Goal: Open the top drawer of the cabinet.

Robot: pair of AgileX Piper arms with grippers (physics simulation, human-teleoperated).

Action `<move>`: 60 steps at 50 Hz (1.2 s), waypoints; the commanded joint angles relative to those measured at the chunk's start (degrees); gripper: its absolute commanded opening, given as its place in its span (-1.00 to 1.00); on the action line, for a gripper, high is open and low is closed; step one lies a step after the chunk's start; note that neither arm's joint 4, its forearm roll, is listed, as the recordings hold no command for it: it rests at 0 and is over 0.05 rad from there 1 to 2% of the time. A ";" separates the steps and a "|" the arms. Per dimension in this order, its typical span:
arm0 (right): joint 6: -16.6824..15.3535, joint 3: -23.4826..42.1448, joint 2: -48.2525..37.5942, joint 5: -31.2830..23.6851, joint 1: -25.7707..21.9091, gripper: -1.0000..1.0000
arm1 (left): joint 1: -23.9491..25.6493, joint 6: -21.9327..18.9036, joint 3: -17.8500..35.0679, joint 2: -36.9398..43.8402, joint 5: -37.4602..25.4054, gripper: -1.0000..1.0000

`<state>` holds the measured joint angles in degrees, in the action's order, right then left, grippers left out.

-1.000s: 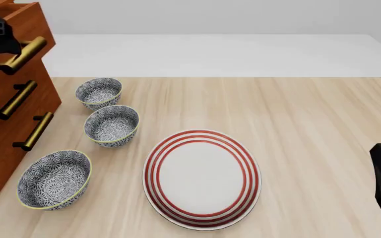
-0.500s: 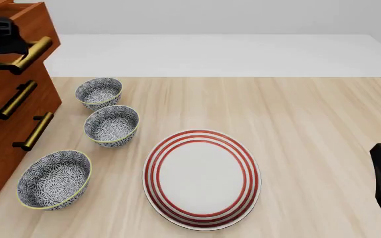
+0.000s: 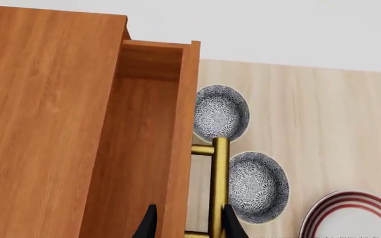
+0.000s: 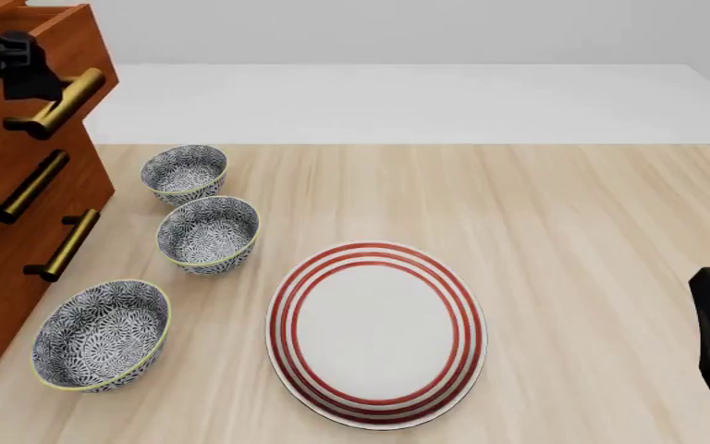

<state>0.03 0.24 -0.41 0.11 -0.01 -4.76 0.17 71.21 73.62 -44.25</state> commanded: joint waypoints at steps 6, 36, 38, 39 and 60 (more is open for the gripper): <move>0.00 0.00 0.00 0.00 -0.01 1.00 | 0.13 -2.57 2.55 3.78 -2.58 1.00; 0.00 0.00 0.00 0.00 0.00 1.00 | 1.77 -4.24 2.62 4.52 -2.94 1.00; 0.00 0.00 0.00 0.00 0.01 1.00 | 1.95 -4.03 2.61 4.43 -2.96 1.00; 0.01 0.00 0.00 0.00 0.01 1.00 | 2.13 -3.95 2.53 4.33 -2.99 1.00; 0.00 0.00 0.00 0.00 0.00 1.00 | 3.33 -3.91 2.64 4.43 -3.19 1.00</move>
<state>0.03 0.24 -0.41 0.11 -0.01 -1.91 -3.52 75.18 76.65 -46.78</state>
